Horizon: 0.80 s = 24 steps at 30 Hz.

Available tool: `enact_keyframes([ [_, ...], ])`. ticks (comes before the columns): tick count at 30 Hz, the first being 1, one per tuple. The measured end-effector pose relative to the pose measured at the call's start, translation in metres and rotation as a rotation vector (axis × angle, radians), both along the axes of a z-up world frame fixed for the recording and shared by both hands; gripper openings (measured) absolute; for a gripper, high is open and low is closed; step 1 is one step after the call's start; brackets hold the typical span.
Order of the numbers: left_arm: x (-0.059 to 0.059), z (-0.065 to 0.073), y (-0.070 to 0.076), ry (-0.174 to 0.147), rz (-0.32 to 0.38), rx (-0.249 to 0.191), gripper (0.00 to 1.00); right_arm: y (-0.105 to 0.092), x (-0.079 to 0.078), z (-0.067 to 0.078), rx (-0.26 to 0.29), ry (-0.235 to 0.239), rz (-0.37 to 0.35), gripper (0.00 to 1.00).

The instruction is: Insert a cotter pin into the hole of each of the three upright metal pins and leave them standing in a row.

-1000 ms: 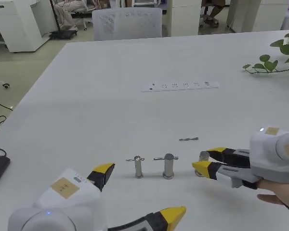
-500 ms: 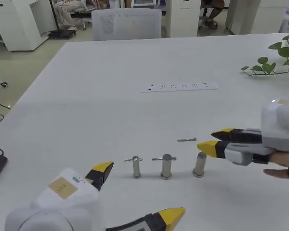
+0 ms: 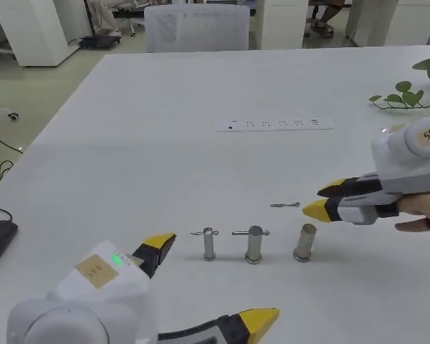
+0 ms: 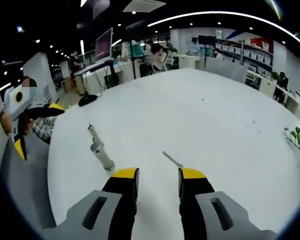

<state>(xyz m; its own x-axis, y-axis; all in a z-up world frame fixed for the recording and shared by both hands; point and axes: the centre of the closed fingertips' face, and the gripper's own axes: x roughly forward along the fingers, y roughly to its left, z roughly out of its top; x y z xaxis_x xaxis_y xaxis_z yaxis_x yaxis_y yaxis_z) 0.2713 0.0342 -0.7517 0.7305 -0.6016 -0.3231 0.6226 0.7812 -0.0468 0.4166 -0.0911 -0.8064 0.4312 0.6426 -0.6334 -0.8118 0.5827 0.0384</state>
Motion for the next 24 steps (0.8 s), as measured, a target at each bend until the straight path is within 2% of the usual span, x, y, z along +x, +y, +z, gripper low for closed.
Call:
enact_keyframes([
  [3,0.001,-0.001,0.001,0.003,-0.001,-0.002,0.87,0.002,0.005,-0.006,-0.038,0.009,0.035,0.32],
  [6,0.002,-0.003,0.003,0.008,0.001,-0.001,0.87,0.002,0.008,-0.014,-0.112,0.022,0.088,0.30],
  [7,0.002,-0.003,0.004,0.008,0.001,0.000,0.87,0.003,0.009,-0.015,-0.119,0.021,0.098,0.29],
  [8,0.003,-0.003,0.004,0.007,0.000,0.000,0.87,0.002,0.010,-0.018,-0.153,0.019,0.122,0.28],
  [14,0.004,-0.004,0.006,0.007,-0.011,0.001,0.87,0.007,0.021,-0.023,-0.208,0.033,0.172,0.26],
  [17,0.005,-0.005,0.008,0.000,-0.015,0.018,0.86,0.006,0.026,-0.027,-0.273,0.009,0.233,0.23],
  [19,0.006,-0.005,0.009,0.000,-0.013,0.021,0.86,0.009,0.029,-0.030,-0.271,0.015,0.232,0.22],
  [23,0.006,-0.005,0.011,-0.001,-0.010,0.020,0.86,0.011,0.033,-0.037,-0.312,0.014,0.276,0.20],
  [24,0.007,-0.005,0.012,-0.002,-0.011,0.028,0.86,0.013,0.034,-0.037,-0.308,0.015,0.276,0.20],
])
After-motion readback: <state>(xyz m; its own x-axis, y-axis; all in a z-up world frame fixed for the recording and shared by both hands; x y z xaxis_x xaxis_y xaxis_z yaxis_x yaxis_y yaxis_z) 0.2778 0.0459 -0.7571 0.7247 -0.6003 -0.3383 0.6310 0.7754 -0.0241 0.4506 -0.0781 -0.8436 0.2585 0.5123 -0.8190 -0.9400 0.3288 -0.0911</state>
